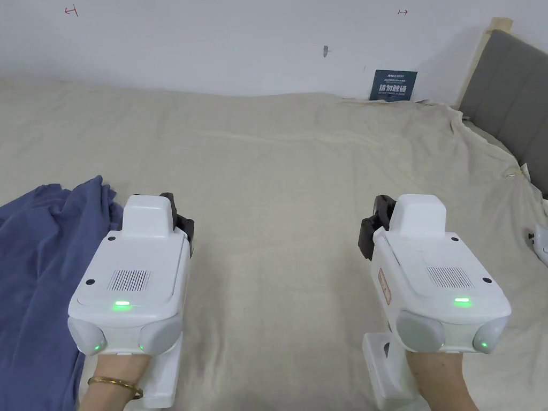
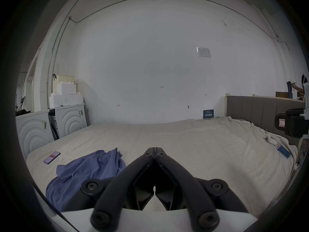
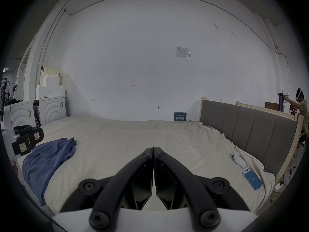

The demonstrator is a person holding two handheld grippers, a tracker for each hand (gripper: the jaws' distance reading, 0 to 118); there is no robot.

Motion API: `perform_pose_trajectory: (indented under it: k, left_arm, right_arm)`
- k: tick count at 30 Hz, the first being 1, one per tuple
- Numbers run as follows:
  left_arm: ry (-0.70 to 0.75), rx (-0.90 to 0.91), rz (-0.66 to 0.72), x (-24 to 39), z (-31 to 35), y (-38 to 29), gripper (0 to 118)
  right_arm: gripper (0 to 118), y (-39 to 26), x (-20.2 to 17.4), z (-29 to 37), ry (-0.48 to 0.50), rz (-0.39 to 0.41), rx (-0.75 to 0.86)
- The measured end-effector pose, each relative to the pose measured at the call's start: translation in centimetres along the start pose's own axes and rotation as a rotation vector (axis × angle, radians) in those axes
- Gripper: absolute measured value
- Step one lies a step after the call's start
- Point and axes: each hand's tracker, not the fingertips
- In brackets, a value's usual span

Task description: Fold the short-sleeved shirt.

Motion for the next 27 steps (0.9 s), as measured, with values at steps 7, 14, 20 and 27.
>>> perform_pose_trajectory:
  k: [7, 14, 20, 27]
  left_arm:
    - [-0.002, 0.003, -0.003, -0.01, 0.00, 0.01, 0]
    - [0.002, 0.007, -0.001, -0.03, 0.03, 0.13, 0]
    - [0.001, 0.006, -0.004, -0.02, 0.07, 0.10, 0]
    - [-0.001, 0.006, -0.004, 0.12, 0.08, 0.14, 0]
  right_arm:
    - [0, 0.00, -0.08, 0.16, -0.001, 0.003, 0.003]
    - [0, -0.16, 0.13, 0.02, -0.001, 0.004, 0.004]
    - [0, -0.32, 0.22, -0.07, -0.001, 0.005, 0.001]
    - [0, -0.40, 0.42, -0.01, 0.000, 0.003, 0.003]
